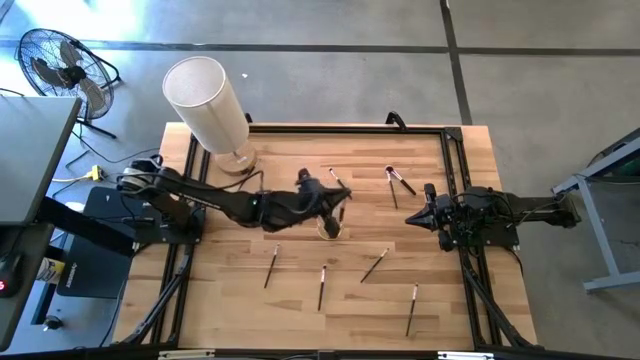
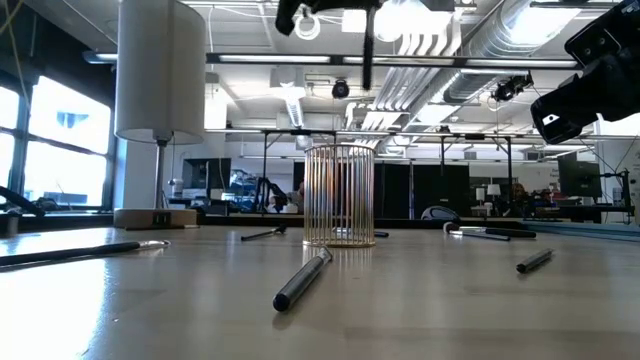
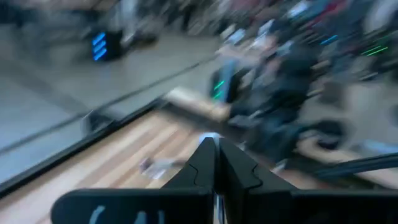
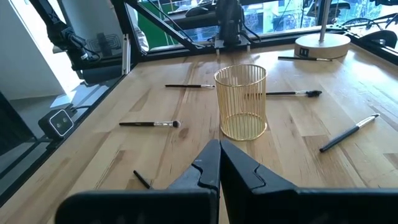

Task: Put items in baskets/containers
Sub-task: Put the left powder brush into the wire organizer

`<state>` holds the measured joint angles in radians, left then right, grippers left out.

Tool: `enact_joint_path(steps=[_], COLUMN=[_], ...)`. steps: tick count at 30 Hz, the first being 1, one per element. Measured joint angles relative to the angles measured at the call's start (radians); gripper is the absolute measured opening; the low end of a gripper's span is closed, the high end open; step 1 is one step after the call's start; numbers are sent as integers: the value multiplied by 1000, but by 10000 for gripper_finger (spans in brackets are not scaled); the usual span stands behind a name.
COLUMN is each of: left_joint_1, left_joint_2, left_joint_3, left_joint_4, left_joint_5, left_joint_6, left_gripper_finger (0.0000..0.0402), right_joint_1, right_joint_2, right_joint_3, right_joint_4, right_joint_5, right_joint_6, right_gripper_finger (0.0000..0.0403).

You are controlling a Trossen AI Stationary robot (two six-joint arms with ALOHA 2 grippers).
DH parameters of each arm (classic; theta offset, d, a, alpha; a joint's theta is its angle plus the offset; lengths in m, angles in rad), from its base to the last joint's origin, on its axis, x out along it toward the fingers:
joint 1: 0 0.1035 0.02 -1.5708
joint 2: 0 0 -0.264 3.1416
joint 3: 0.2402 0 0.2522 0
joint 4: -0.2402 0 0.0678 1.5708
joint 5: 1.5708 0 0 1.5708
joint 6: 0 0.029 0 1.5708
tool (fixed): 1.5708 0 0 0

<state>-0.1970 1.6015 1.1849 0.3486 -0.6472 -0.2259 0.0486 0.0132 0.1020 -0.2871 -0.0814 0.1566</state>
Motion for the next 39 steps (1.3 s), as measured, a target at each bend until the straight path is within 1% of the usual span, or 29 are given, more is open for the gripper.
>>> enact_joint_path(steps=[3, 7, 10, 16, 18, 21, 24, 27, 35, 39], left_joint_1=[3, 37, 56, 102, 118, 136, 153, 161, 159, 160], left_joint_2=[-1, 0, 0, 0, 0, -1, 8, 14, 13, 13], left_joint_3=[-117, -255, -320, -387, -396, -401, -401, -402, -402, -402], left_joint_4=[213, 441, 519, 511, 517, 472, 432, 392, 382, 374], left_joint_5=[52, 183, 242, 315, 360, 434, 456, 457, 437, 436], left_joint_6=[90, 116, 117, 116, 109, 101, 89, 87, 90, 100], left_gripper_finger=[0, 0, 0, 0, 0, 0, 0, 9, 50, 80], right_joint_1=[0, 0, 0, 0, 0, 0, 0, 0, 0, 0], right_joint_2=[0, 0, 0, 0, 0, 0, 0, 0, 0, 0], right_joint_3=[0, 0, 0, 0, 0, 0, 0, 0, 0, 0], right_joint_4=[0, 0, 0, 0, 0, 0, 0, 0, 0, 0], right_joint_5=[0, 0, 0, 0, 0, 0, 0, 0, 0, 0], right_joint_6=[0, 0, 0, 0, 0, 0, 0, 0, 0, 0], right_gripper_finger=[0, 0, 0, 0, 0, 0, 0, 0, 0, 0])
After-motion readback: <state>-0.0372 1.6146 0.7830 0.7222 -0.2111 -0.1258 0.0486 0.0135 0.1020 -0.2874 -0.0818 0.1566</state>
